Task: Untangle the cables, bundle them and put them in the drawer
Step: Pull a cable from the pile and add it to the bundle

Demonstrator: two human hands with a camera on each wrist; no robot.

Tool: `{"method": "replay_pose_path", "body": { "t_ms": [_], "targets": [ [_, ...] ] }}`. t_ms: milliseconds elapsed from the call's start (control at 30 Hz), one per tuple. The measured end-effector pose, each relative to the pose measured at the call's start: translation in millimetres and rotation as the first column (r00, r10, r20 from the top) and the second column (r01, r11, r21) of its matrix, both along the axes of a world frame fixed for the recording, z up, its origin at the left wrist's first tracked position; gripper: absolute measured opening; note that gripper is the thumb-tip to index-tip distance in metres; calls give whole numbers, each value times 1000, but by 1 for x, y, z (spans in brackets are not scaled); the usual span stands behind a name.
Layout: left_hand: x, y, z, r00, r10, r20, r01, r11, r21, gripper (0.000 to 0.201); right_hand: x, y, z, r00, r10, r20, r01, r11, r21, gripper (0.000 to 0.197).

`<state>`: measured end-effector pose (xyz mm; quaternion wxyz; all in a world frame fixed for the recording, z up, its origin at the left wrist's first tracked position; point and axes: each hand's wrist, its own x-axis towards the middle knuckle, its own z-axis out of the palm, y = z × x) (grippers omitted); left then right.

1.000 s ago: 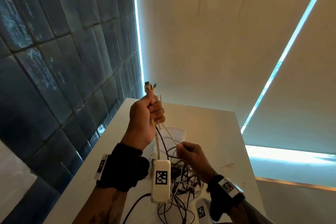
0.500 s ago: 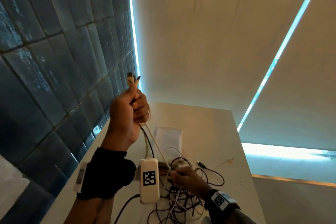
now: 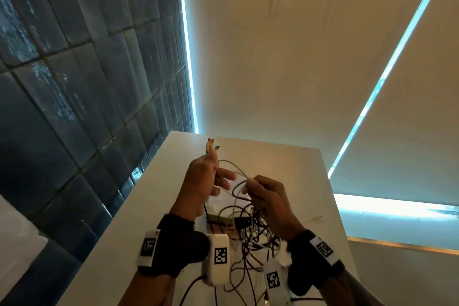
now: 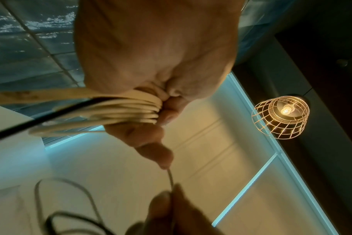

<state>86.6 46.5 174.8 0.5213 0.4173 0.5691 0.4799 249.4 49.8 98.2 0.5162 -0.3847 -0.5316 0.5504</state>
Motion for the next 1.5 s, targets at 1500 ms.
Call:
{"method": "replay_pose_path", "body": {
  "t_ms": [1500],
  "targets": [
    [-24, -8, 17, 952, 12, 307, -53, 991, 126, 39, 27, 7, -57, 962, -171, 211, 202, 970, -134, 19]
  ]
}}
